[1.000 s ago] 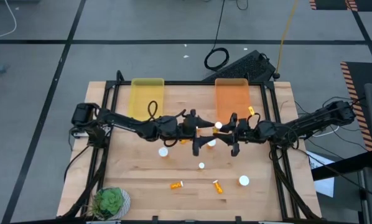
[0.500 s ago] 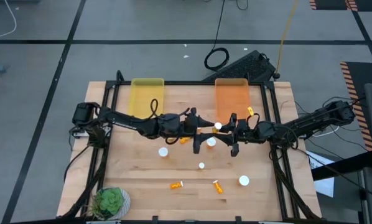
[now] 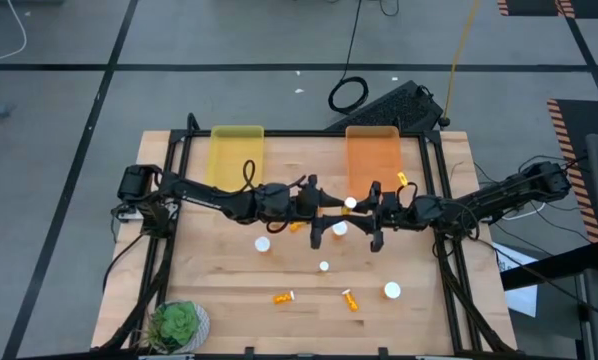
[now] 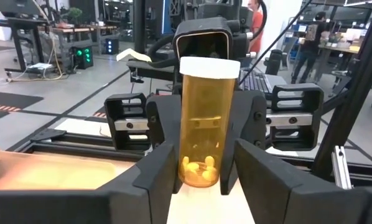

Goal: Pick and place medicine bottles into bin by pill shape (circle, oval)
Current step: Put the small orange pill bottle into the orange bin

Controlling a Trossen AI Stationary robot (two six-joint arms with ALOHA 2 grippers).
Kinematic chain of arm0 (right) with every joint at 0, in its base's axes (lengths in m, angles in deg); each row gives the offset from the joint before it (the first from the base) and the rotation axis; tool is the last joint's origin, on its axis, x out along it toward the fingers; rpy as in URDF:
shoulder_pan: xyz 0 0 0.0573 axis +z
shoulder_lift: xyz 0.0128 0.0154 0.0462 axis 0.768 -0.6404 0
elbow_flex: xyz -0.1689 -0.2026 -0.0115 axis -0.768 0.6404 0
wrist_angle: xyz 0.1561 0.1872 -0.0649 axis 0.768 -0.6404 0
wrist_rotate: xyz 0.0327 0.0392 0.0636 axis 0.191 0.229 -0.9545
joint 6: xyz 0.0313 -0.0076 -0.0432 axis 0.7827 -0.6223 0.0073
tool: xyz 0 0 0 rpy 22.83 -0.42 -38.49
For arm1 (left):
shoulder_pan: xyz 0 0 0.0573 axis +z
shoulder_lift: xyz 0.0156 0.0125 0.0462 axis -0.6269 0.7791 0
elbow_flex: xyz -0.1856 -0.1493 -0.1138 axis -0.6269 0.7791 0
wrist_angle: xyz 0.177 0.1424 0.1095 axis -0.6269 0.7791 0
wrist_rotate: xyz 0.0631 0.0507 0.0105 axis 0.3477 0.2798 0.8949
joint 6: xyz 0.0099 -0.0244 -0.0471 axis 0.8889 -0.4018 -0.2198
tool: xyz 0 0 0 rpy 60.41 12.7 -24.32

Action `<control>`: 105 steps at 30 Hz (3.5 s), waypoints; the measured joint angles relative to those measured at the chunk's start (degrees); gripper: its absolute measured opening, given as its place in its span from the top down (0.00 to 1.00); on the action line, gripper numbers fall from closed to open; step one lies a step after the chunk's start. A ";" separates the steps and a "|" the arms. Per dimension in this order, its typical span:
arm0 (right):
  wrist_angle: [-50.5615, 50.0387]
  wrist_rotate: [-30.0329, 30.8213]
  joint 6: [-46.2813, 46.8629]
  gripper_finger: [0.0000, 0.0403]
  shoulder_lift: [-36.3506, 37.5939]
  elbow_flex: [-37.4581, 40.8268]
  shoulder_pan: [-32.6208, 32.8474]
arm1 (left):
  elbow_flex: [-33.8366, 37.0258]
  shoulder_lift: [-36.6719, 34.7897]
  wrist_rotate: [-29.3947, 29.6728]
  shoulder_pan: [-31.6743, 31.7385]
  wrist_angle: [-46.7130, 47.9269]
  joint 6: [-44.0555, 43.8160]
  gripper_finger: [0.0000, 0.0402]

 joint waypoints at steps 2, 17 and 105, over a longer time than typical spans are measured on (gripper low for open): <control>-0.14 0.05 -0.27 0.75 0.00 0.00 -0.02 | 0.00 0.00 -0.77 0.34 0.16 -0.52 0.59; -0.24 0.00 -0.86 0.75 0.00 0.00 -0.02 | 0.00 -0.04 -3.40 1.22 0.42 -2.10 0.72; -93.17 -12.11 -10.80 0.31 -18.84 -54.01 -10.67 | 0.07 -0.04 -0.93 3.58 21.58 5.06 0.73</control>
